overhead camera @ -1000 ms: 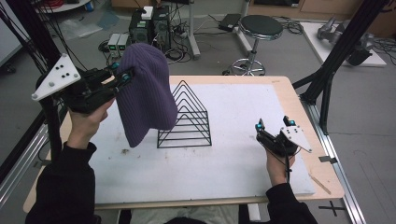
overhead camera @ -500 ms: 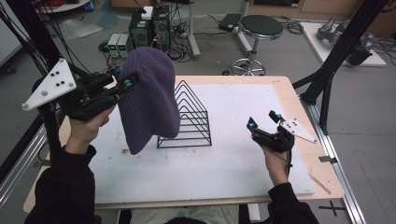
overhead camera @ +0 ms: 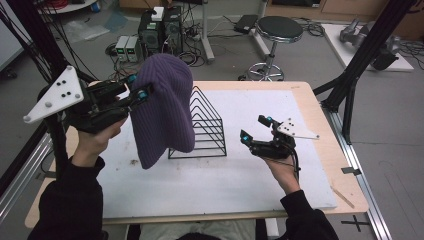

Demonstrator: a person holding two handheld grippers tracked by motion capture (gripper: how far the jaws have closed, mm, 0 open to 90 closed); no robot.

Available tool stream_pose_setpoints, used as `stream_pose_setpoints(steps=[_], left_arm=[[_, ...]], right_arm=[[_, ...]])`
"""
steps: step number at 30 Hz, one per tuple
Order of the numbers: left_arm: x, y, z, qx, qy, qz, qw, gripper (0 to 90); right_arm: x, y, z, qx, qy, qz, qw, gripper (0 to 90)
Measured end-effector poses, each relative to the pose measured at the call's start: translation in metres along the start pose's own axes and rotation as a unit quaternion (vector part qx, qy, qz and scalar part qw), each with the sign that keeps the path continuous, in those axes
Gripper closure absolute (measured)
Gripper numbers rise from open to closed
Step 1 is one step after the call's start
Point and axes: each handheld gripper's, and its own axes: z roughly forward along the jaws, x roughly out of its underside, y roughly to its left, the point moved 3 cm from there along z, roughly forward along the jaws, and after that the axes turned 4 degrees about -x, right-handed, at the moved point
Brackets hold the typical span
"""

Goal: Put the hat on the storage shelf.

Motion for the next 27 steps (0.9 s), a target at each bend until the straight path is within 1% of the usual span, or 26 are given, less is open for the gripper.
stream_pose_setpoints(steps=[1,2,3,4,6,8,9,11,13,15,16,17,18,19,20,21,22,23,24,25,26,27], left_arm=[[0.000,-0.001,0.000,0.002,-0.001,0.000,1.0000,78.2],[-0.001,-0.002,0.000,0.004,-0.001,0.001,1.0000,78.2],[-0.001,-0.002,0.000,0.005,-0.001,0.002,1.0000,78.1],[-0.001,-0.003,0.000,0.007,-0.001,0.003,1.0000,78.1],[-0.001,-0.004,0.001,0.012,-0.003,0.001,0.9999,78.1],[0.000,-0.006,0.003,0.017,-0.004,0.002,0.9998,78.1],[0.000,-0.007,0.004,0.022,-0.004,0.002,0.9997,78.1],[-0.001,-0.010,0.007,0.028,-0.006,0.004,0.9996,78.1],[-0.002,-0.014,0.010,0.036,-0.008,0.006,0.9993,78.1],[-0.002,-0.017,0.013,0.039,-0.007,0.009,0.9992,78.1],[-0.002,-0.018,0.014,0.040,-0.005,0.009,0.9991,78.1],[-0.001,-0.018,0.015,0.042,-0.004,0.010,0.9991,78.1],[0.000,-0.019,0.017,0.043,-0.003,0.009,0.9990,78.1],[0.000,-0.020,0.018,0.046,-0.002,0.008,0.9989,78.0],[0.001,-0.021,0.020,0.048,-0.001,0.009,0.9988,78.0],[0.001,-0.022,0.022,0.050,0.000,0.010,0.9987,78.1],[0.002,-0.023,0.023,0.053,0.000,0.011,0.9985,78.1],[0.003,-0.025,0.025,0.056,0.000,0.011,0.9984,78.0],[0.003,-0.025,0.027,0.059,0.001,0.011,0.9982,78.0],[0.004,-0.026,0.030,0.062,0.001,0.011,0.9980,78.0],[0.005,-0.027,0.032,0.066,0.000,0.009,0.9978,78.0],[0.006,-0.029,0.035,0.071,0.002,0.010,0.9974,78.0]], right_arm=[[-0.002,0.003,0.002,-0.017,-0.002,0.001,0.9999,11.8],[-0.002,0.003,0.002,-0.017,-0.002,0.001,0.9999,11.8],[-0.003,0.006,0.004,-0.031,-0.002,0.003,0.9995,11.8],[-0.003,0.006,0.004,-0.031,-0.002,0.003,0.9995,11.8],[-0.004,0.009,0.006,-0.048,-0.001,0.004,0.9988,11.9],[-0.005,0.009,0.006,-0.053,0.000,0.001,0.9986,11.8],[-0.006,0.012,0.006,-0.065,0.001,0.003,0.9978,11.8],[-0.007,0.013,0.007,-0.067,-0.001,0.000,0.9978,11.9],[-0.011,0.017,0.010,-0.080,-0.002,-0.003,0.9967,11.9],[-0.014,0.021,0.012,-0.089,-0.003,-0.004,0.9960,11.8],[-0.014,0.021,0.012,-0.089,-0.003,-0.004,0.9960,11.8],[-0.016,0.023,0.014,-0.098,-0.003,-0.006,0.9952,11.9],[-0.016,0.023,0.014,-0.098,-0.003,-0.006,0.9952,11.9],[-0.017,0.027,0.017,-0.107,-0.003,-0.006,0.9942,11.9],[-0.017,0.027,0.017,-0.107,-0.003,-0.006,0.9942,11.9],[-0.018,0.030,0.019,-0.117,0.000,-0.007,0.9931,11.9],[-0.018,0.030,0.019,-0.117,0.000,-0.007,0.9931,11.9],[-0.018,0.034,0.022,-0.129,0.005,-0.004,0.9916,11.8],[-0.018,0.034,0.022,-0.129,0.005,-0.004,0.9916,11.8],[-0.018,0.035,0.024,-0.139,0.009,-0.002,0.9903,11.9],[-0.018,0.038,0.027,-0.155,0.018,-0.002,0.9877,11.9],[-0.018,0.040,0.028,-0.161,0.020,-0.006,0.9867,11.9]])
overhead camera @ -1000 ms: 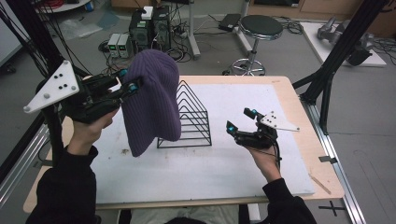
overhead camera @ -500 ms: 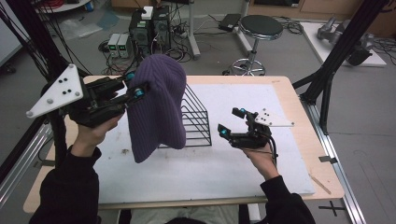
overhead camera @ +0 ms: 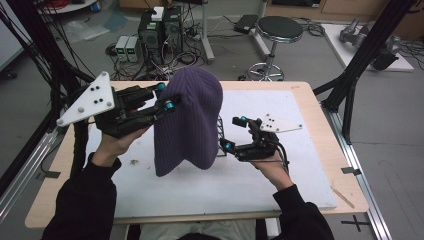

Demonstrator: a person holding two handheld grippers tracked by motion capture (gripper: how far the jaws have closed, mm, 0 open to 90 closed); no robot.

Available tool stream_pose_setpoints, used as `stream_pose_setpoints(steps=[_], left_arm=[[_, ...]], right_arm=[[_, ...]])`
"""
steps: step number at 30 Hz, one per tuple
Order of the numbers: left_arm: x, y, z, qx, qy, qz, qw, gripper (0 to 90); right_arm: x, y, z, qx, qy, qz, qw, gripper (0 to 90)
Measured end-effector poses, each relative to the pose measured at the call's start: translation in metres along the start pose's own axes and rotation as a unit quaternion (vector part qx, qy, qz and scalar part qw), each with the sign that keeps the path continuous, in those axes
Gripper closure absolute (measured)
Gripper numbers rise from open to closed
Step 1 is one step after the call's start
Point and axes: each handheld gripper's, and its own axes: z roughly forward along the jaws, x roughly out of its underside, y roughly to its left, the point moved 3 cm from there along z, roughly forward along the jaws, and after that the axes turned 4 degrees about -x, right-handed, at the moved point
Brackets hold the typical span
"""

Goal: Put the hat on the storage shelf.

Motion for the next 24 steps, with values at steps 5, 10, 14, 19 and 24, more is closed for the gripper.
stream_pose_setpoints(steps=[5,10,14,19,24], left_arm=[[0.002,-0.003,0.005,0.012,0.000,0.003,0.9999,77.9],[0.003,-0.006,0.007,0.026,-0.004,0.007,0.9996,77.7],[0.003,-0.007,0.009,0.036,-0.008,0.008,0.9993,77.7],[0.005,-0.008,0.012,0.036,-0.003,0.011,0.9993,77.6],[0.007,-0.007,0.013,0.027,0.009,0.019,0.9994,77.6]], right_arm=[[-0.002,0.002,0.005,-0.036,0.002,0.011,0.9993,11.9],[-0.003,0.002,0.008,-0.107,-0.005,0.036,0.9936,12.0],[-0.001,0.004,0.011,-0.131,0.003,0.041,0.9905,16.4],[0.000,0.004,0.012,-0.143,0.010,0.052,0.9884,32.5],[0.000,0.001,0.010,-0.121,0.021,0.068,0.9901,63.2]])
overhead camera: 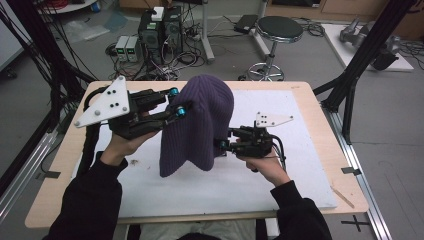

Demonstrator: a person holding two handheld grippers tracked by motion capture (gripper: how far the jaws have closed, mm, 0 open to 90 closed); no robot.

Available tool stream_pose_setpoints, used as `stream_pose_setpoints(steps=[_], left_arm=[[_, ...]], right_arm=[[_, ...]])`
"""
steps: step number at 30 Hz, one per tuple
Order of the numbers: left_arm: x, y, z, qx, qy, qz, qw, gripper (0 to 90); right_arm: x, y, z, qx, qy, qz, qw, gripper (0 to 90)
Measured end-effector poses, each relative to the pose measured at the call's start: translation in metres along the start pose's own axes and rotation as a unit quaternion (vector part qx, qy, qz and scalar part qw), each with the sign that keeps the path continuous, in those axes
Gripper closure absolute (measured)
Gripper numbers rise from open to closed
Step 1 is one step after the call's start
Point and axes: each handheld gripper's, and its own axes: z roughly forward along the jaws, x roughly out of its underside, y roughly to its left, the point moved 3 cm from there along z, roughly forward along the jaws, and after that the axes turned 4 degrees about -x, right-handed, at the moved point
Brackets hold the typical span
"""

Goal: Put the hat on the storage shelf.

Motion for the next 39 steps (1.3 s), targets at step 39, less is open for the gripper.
stream_pose_setpoints(steps=[39], left_arm=[[0.008,0.077,-0.028,-0.123,-0.032,-0.020,0.9917,77.5]], right_arm=[[-0.055,0.004,-0.007,0.152,-0.092,-0.109,0.9781,82.4]])
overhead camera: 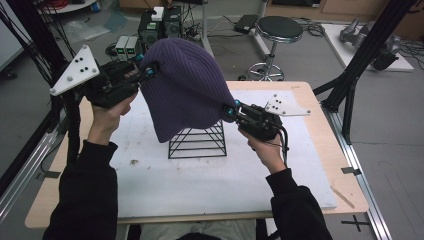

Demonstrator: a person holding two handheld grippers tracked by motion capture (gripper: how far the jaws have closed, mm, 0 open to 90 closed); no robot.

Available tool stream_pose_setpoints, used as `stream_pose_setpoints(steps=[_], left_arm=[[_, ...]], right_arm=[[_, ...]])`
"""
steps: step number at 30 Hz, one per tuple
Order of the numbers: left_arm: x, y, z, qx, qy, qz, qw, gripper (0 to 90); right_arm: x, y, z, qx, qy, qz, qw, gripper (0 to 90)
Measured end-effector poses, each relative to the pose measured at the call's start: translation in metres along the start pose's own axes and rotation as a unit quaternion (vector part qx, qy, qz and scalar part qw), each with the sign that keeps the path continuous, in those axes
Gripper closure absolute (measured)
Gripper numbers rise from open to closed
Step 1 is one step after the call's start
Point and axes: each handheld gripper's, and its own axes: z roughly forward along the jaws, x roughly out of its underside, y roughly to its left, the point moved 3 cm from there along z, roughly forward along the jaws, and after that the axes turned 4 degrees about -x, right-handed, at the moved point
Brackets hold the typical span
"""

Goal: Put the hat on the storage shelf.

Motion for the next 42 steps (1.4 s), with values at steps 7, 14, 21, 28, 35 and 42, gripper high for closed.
stream_pose_setpoints(steps=[7,14,21,28,35,42], left_arm=[[0.002,0.008,0.003,-0.017,-0.011,-0.010,0.9997,77.4],[0.011,0.018,0.009,-0.018,-0.007,-0.023,0.9996,77.4],[0.020,0.023,0.015,-0.021,0.009,-0.022,0.9995,77.4],[0.029,0.025,0.021,-0.013,0.034,-0.020,0.9991,77.4],[0.036,0.020,0.027,0.000,0.053,-0.009,0.9985,77.3],[0.042,0.014,0.031,0.020,0.074,-0.003,0.9971,77.0]], right_arm=[[-0.006,0.000,0.005,0.007,-0.008,-0.007,0.9999,82.2],[-0.004,-0.009,0.009,0.018,-0.002,0.002,0.9998,81.9],[0.003,-0.017,0.015,0.029,0.019,0.006,0.9994,81.6],[0.010,-0.023,0.015,0.042,0.033,0.010,0.9985,81.3],[0.020,-0.028,0.009,0.048,0.045,0.022,0.9976,81.1],[0.032,-0.028,0.003,0.046,0.058,0.030,0.9969,80.8]])
